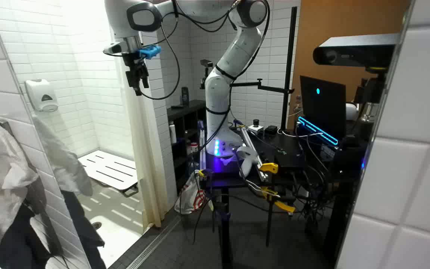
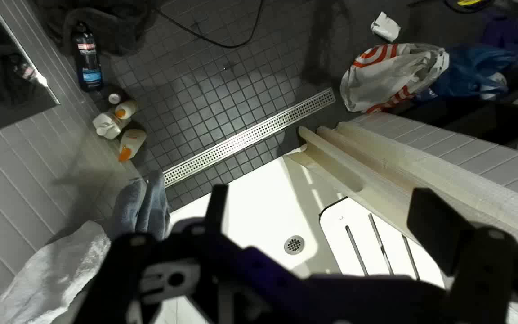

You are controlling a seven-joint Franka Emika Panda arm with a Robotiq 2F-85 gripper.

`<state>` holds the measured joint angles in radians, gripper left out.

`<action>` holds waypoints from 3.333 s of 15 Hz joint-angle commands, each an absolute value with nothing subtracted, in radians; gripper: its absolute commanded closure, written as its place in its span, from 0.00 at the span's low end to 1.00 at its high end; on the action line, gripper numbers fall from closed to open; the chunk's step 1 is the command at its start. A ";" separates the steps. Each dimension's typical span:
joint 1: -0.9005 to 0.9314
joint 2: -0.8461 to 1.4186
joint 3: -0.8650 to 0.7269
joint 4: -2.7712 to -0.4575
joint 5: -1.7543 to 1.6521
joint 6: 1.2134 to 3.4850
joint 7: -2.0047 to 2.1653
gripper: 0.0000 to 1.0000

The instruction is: Remove the face towel from the hook

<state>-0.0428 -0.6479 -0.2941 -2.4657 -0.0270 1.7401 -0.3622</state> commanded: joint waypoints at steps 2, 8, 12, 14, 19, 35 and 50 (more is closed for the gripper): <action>-0.062 -0.644 -0.278 -2.464 -0.017 1.739 -0.372 0.00; -0.062 -0.644 -0.278 -2.464 -0.017 1.739 -0.372 0.00; -0.062 -0.644 -0.278 -2.464 -0.017 1.739 -0.372 0.00; -0.062 -0.644 -0.278 -2.464 -0.017 1.739 -0.372 0.00; -0.062 -0.644 -0.278 -2.464 -0.017 1.739 -0.372 0.00; -0.062 -0.644 -0.278 -2.464 -0.017 1.739 -0.372 0.00; -0.075 -0.604 -0.243 -2.529 -0.029 1.883 -0.286 0.00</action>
